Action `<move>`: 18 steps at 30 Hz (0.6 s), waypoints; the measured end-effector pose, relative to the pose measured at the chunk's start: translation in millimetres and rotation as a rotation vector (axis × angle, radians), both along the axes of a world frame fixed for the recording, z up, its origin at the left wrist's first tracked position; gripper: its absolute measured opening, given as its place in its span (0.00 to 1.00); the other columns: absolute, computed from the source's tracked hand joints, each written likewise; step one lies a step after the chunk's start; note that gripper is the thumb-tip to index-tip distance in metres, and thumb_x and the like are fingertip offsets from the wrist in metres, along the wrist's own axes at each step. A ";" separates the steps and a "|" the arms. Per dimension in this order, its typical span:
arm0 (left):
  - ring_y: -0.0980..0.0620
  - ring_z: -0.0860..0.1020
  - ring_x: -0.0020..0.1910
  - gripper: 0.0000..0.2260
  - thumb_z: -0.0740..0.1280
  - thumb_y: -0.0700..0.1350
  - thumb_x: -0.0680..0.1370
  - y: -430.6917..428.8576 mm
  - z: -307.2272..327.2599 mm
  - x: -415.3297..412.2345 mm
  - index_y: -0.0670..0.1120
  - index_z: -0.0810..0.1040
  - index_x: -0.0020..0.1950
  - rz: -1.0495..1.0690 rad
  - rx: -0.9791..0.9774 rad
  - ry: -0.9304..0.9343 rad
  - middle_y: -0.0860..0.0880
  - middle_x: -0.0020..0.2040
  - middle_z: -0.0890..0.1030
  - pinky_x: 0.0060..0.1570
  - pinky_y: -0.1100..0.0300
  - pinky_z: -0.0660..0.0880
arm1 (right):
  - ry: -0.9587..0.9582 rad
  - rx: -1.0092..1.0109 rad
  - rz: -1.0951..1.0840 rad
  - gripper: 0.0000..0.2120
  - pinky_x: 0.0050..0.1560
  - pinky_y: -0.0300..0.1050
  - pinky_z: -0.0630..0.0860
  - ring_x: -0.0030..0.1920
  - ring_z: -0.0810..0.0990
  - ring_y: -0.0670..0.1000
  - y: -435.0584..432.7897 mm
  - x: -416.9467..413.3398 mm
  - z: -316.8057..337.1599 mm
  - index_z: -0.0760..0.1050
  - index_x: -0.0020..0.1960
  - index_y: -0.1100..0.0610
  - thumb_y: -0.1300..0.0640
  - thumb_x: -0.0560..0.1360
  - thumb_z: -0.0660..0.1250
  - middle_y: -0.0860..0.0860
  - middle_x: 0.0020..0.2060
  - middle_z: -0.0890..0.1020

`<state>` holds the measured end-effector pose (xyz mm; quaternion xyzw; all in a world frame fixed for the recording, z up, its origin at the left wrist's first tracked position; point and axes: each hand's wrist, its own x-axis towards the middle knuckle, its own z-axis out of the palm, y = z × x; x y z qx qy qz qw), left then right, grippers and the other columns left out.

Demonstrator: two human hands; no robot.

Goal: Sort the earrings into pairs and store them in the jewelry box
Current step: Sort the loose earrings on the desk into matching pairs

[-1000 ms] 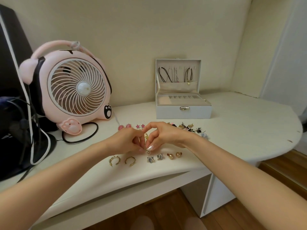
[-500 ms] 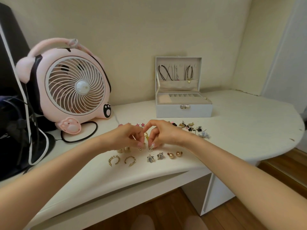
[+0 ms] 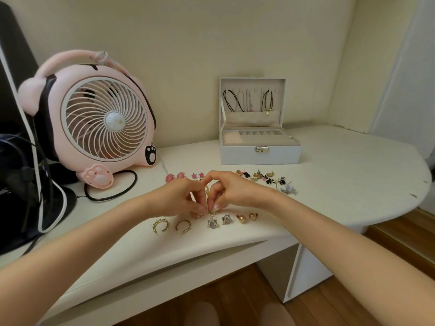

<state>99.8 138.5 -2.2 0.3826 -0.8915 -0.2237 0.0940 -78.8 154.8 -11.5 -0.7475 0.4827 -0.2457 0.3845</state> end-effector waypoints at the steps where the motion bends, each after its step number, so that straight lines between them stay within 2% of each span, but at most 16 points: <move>1: 0.64 0.75 0.36 0.06 0.69 0.43 0.74 0.0 -1.7 -0.7 0.51 0.74 0.40 0.001 -0.043 -0.016 0.65 0.27 0.77 0.50 0.65 0.58 | -0.003 0.001 0.002 0.23 0.47 0.39 0.79 0.39 0.81 0.49 0.0 0.2 -0.3 0.69 0.61 0.59 0.75 0.69 0.67 0.55 0.38 0.82; 4: 0.60 0.75 0.38 0.04 0.69 0.42 0.74 0.5 -5.7 -2.4 0.48 0.75 0.42 0.002 -0.106 -0.011 0.61 0.28 0.76 0.45 0.66 0.57 | -0.011 -0.007 -0.013 0.23 0.47 0.40 0.79 0.39 0.81 0.48 -0.7 0.9 -2.0 0.69 0.61 0.59 0.75 0.70 0.66 0.55 0.39 0.82; 8: 0.57 0.75 0.39 0.02 0.69 0.42 0.74 0.7 -7.2 -4.0 0.47 0.77 0.43 0.013 -0.225 -0.019 0.59 0.33 0.75 0.53 0.61 0.58 | -0.016 -0.026 -0.055 0.21 0.44 0.41 0.78 0.40 0.81 0.47 -3.0 -0.8 -1.5 0.72 0.57 0.55 0.73 0.70 0.67 0.52 0.38 0.81; 10: 0.60 0.73 0.39 0.03 0.69 0.42 0.74 -0.2 -8.0 -4.1 0.48 0.76 0.42 -0.001 -0.263 -0.019 0.59 0.36 0.74 0.50 0.66 0.60 | -0.004 -0.038 -0.105 0.19 0.43 0.40 0.77 0.40 0.80 0.47 -2.9 -3.5 1.4 0.73 0.57 0.54 0.70 0.70 0.69 0.50 0.38 0.81; 13: 0.62 0.71 0.38 0.05 0.69 0.42 0.74 -1.1 -8.1 -3.4 0.49 0.75 0.40 -0.020 -0.286 -0.017 0.60 0.37 0.72 0.45 0.74 0.61 | 0.033 -0.026 -0.134 0.18 0.34 0.33 0.74 0.37 0.81 0.45 -0.4 -4.8 4.5 0.73 0.57 0.55 0.66 0.70 0.72 0.50 0.38 0.80; 15: 0.63 0.71 0.37 0.05 0.69 0.41 0.74 -1.3 -6.9 -3.5 0.49 0.74 0.41 -0.023 -0.262 -0.006 0.60 0.37 0.73 0.41 0.76 0.64 | 0.084 -0.033 -0.131 0.18 0.32 0.31 0.72 0.38 0.81 0.45 0.4 -3.9 3.8 0.73 0.56 0.54 0.64 0.69 0.73 0.50 0.39 0.81; 18: 0.65 0.73 0.29 0.04 0.69 0.39 0.74 2.8 -2.1 -3.7 0.45 0.76 0.41 -0.008 -0.078 0.099 0.59 0.31 0.76 0.32 0.74 0.66 | 0.108 -0.036 -0.128 0.17 0.32 0.31 0.72 0.39 0.81 0.45 -0.1 -2.9 3.2 0.73 0.56 0.54 0.64 0.70 0.72 0.51 0.40 0.81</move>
